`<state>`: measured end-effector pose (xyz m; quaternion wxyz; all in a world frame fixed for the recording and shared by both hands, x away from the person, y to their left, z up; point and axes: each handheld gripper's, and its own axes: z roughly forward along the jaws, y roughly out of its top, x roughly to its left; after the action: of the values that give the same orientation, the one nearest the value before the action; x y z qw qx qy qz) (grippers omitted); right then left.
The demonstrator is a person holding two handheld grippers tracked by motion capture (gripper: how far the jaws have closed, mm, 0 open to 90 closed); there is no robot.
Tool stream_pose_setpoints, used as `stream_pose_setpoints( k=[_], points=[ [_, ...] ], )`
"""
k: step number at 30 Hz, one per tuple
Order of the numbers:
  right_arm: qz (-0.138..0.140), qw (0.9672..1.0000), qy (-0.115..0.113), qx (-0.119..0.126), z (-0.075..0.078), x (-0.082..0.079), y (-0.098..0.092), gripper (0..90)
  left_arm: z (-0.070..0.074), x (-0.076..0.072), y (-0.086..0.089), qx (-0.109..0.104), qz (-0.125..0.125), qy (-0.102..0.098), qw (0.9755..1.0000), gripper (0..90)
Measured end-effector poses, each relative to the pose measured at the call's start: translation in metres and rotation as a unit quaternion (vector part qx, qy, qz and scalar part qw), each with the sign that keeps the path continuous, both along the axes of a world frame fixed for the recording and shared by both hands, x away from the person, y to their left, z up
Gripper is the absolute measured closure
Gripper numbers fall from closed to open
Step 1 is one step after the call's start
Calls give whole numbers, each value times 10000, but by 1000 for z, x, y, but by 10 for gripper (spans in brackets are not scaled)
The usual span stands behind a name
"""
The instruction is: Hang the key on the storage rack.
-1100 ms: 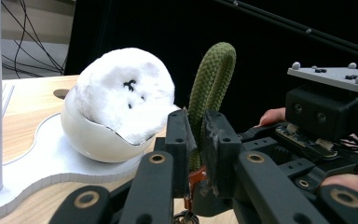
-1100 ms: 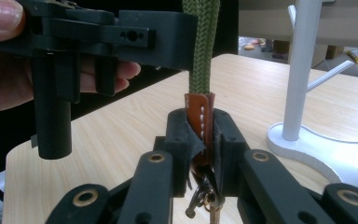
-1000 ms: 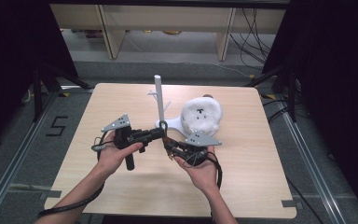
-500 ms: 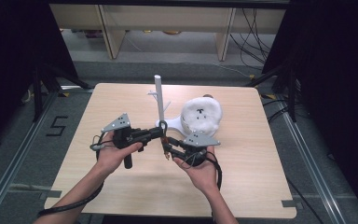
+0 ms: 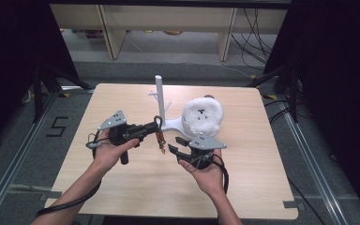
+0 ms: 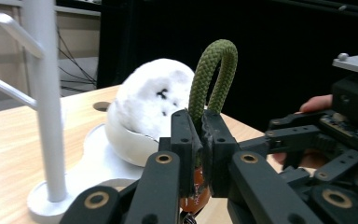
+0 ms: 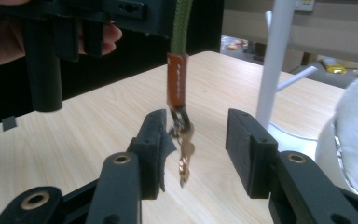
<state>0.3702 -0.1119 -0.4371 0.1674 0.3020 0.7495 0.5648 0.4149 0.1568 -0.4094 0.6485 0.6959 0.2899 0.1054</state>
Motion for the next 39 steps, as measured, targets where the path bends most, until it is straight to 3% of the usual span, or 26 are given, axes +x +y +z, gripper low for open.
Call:
stream_pose_setpoints(
  k=[6, 7, 13, 18, 19, 22, 31, 32, 36, 39],
  points=[
    [-141, 9999, 3, -81, -2, -2, -9, 567, 4, 6, 7, 20, 195, -32, 9998, 840],
    [-173, 9996, -109, -205, -1, -2, -13, 566, 4, 6, 7, 20, 195, -32, 9998, 841],
    [-267, 9996, 45, -110, -4, -7, -22, 562, 5, 18, 12, 37, 326, -33, 9995, 841],
    [-435, 9989, -81, -129, -6, -9, -33, 560, 6, 28, 14, 30, 372, -24, 9993, 841],
    [-458, 9989, -4, -102, -7, -11, -34, 560, 7, 30, 15, 37, 386, -26, 9992, 841],
    [-415, 9991, -51, -90, -9, -13, -41, 560, 7, 34, 16, 48, 428, -21, 9991, 840],
    [-735, 9972, 66, -73, -12, -23, -59, 557, 7, 47, 19, 112, 550, 3, 9984, 840],
    [-717, 9974, -2, -122, -12, -23, -61, 555, 8, 48, 19, 138, 580, 22, 9982, 840],
    [-783, 9969, 101, 7, -15, -26, -68, 548, 7, 54, 21, 153, 636, 51, 9978, 840],
    [-813, 9966, 86, -47, -17, -28, -73, 547, 6, 57, 21, 133, 667, 90, 9976, 840]
  ],
)
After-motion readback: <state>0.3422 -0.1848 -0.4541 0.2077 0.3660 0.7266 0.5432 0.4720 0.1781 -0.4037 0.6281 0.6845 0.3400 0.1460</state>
